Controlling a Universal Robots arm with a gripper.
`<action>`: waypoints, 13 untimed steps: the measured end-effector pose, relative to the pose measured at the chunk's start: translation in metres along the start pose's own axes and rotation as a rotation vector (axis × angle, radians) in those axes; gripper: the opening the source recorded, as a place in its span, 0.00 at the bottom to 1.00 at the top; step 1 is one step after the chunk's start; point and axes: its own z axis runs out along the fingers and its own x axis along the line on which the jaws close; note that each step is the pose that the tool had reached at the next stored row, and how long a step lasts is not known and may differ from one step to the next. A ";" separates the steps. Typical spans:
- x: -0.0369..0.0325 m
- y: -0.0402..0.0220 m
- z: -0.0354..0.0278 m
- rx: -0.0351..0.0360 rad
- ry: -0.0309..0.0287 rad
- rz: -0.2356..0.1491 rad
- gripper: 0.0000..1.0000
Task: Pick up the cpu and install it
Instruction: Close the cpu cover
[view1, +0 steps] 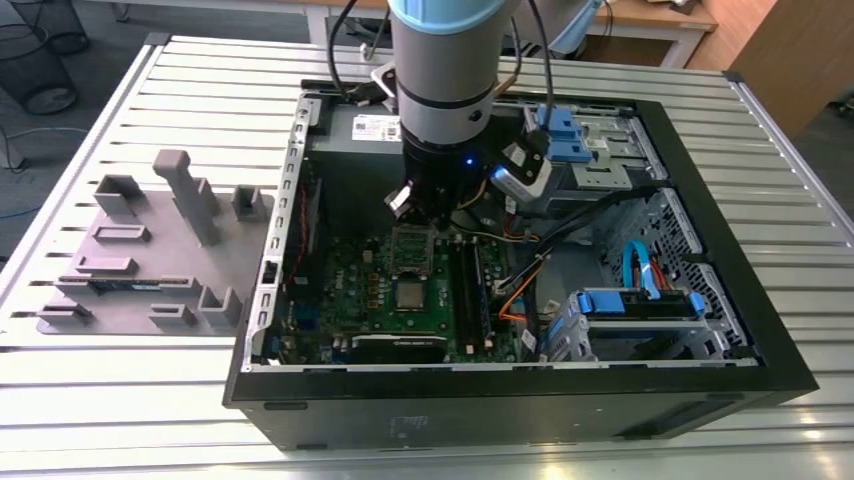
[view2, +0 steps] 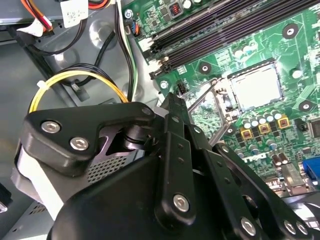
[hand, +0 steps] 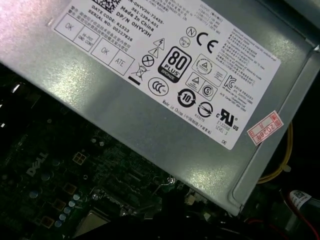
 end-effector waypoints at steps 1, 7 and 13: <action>0.0004 -0.0007 -0.0007 0.0005 -0.0009 0.000 0.11; 0.0030 -0.0045 -0.0047 0.0043 -0.0068 -0.001 0.11; 0.0069 -0.0095 -0.0077 0.0092 -0.0148 -0.002 0.11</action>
